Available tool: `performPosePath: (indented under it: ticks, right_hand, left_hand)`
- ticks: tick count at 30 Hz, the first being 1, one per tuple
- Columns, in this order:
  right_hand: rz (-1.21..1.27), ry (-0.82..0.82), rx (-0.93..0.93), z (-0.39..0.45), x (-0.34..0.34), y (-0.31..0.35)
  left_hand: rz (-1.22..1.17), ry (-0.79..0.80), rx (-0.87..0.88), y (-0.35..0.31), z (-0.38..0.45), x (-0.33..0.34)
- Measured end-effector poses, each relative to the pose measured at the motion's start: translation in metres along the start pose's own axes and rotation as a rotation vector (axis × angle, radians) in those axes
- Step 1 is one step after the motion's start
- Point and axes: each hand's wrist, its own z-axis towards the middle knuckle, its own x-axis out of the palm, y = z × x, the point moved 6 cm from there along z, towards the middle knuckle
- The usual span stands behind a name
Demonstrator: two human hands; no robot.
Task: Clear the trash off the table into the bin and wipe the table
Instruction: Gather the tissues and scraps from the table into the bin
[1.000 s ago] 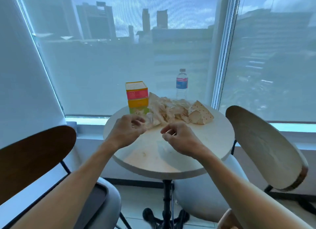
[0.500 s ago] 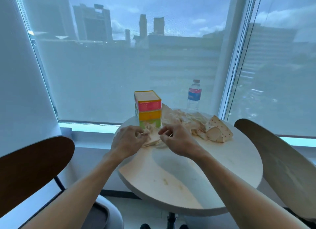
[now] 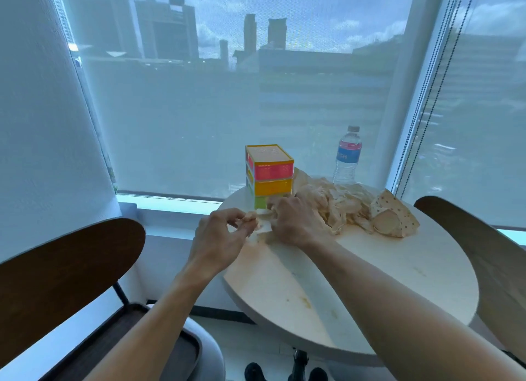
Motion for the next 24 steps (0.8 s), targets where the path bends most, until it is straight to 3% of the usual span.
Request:
performPosePath:
  ticks: [4, 8, 14, 24]
  right_hand:
    - [0.143, -0.206, -0.038, -0.006, -0.018, -0.004]
    - [0.314, -0.292, -0.024, -0.026, -0.04, -0.014]
    - [0.488, -0.293, 0.034, -0.075, -0.069, -0.05]
    - [0.558, -0.315, 0.183, -0.174, -0.114, -0.155]
  left_hand:
    - [-0.036, 0.002, -0.029, -0.002, -0.006, -0.003]
    - [-0.065, 0.007, -0.041, -0.015, -0.012, 0.001]
    - [-0.136, 0.047, 0.0, -0.054, -0.03, 0.021]
    - [-0.297, 0.169, 0.045, -0.154, -0.085, 0.087]
